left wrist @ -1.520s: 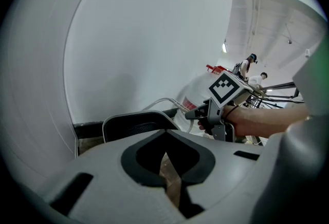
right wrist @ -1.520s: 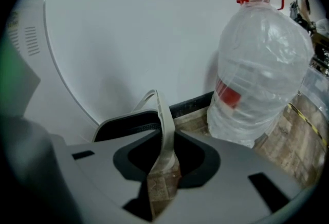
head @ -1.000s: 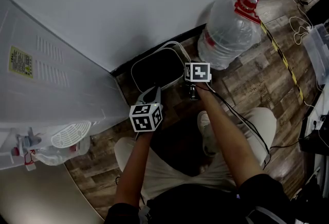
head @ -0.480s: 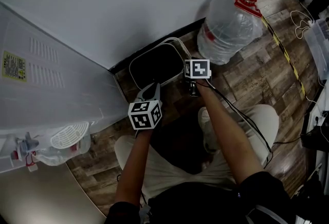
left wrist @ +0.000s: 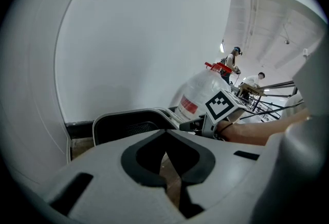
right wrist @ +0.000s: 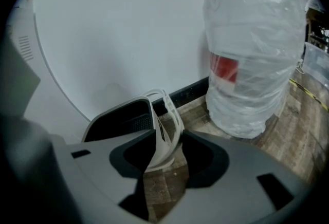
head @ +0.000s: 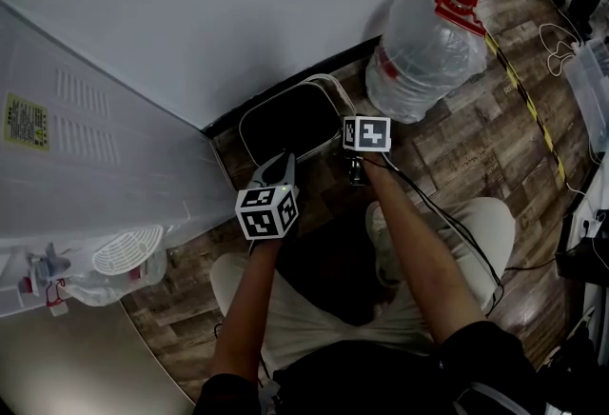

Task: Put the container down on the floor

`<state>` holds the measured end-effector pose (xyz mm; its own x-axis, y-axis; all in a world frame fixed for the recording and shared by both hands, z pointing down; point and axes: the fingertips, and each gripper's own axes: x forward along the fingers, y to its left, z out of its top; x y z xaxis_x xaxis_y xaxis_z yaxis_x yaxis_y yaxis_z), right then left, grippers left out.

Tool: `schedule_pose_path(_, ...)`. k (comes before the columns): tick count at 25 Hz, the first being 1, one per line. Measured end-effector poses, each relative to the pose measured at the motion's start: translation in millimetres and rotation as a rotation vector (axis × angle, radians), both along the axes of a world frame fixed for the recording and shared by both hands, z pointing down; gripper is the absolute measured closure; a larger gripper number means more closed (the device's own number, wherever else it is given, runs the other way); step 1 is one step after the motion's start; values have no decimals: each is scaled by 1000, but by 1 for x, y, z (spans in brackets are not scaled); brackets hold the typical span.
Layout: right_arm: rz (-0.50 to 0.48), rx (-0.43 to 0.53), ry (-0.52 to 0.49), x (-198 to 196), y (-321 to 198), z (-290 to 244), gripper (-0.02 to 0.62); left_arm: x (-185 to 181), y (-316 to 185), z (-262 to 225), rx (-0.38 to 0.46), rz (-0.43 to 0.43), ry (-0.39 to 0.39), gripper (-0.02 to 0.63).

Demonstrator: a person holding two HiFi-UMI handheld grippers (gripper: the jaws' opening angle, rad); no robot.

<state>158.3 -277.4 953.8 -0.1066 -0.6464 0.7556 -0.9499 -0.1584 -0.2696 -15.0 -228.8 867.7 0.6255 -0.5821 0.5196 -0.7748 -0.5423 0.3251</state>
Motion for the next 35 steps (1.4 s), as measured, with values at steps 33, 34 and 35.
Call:
schedule_pose_path(33,-91,-2,55,-13,1,-37,443,-16,-5,-26,39,-34,32,591)
schedule_pose_path(34,-96,3,58,-15,1,-41,443,-18,-6,-29,47,-35,28,591)
schedule_pose_path(35,-103,8,60,-18,1,-45,445,-20,-7,-32,53,-37,26,591)
